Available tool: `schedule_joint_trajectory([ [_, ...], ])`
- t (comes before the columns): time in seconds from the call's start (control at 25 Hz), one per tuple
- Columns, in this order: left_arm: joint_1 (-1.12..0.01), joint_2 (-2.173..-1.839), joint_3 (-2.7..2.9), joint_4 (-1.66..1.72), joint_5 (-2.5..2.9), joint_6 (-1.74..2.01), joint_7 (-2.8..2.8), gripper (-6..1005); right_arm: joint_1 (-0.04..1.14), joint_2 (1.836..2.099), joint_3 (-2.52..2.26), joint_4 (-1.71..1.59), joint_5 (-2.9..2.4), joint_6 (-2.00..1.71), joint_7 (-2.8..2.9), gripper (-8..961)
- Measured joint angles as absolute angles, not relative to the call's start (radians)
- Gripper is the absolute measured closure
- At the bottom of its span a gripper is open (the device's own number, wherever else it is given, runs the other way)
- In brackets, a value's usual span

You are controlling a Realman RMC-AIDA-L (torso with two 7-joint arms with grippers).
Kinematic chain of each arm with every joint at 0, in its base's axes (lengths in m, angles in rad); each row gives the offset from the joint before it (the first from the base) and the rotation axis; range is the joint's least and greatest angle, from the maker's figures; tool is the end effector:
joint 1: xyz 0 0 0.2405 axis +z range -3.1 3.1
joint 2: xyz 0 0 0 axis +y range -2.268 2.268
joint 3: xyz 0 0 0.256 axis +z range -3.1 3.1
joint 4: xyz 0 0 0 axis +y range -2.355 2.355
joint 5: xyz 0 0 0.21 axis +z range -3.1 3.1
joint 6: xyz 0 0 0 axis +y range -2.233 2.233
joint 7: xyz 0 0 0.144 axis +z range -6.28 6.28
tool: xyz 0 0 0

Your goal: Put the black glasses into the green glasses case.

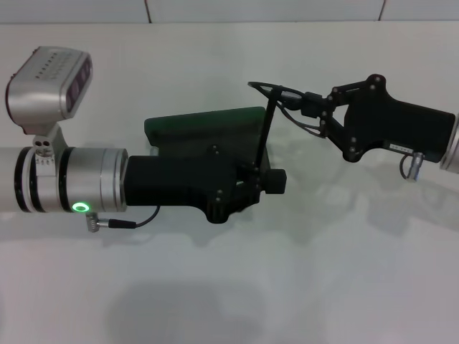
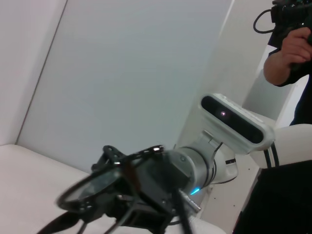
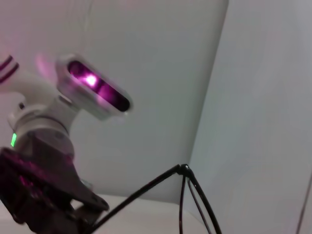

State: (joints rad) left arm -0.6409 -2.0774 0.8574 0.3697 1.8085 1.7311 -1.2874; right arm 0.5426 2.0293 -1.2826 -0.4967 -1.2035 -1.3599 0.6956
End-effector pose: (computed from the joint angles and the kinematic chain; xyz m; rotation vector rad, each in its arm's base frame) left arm -0.2082 0.3024 -0.0447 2.8110 0.5518 1.0489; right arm 0.2116 0.3491 -0.0281 -2.5164 -0.1636 0.8729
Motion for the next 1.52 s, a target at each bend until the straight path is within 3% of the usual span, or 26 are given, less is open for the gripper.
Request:
schedule_joint_trajectory([
  [1.12, -0.651, -2.077, 0.864, 0.37, 1.81, 1.722, -1.298, 999, 0.541, 2.026, -1.378, -0.496, -1.157, -1.457, 0.754, 875],
  [1.52, -0.541, -2.051, 0.856, 0.414, 1.819, 1.672, -1.293, 999, 0.574, 2.026, -1.41, -0.504, -1.131, -1.33, 0.789, 868],
])
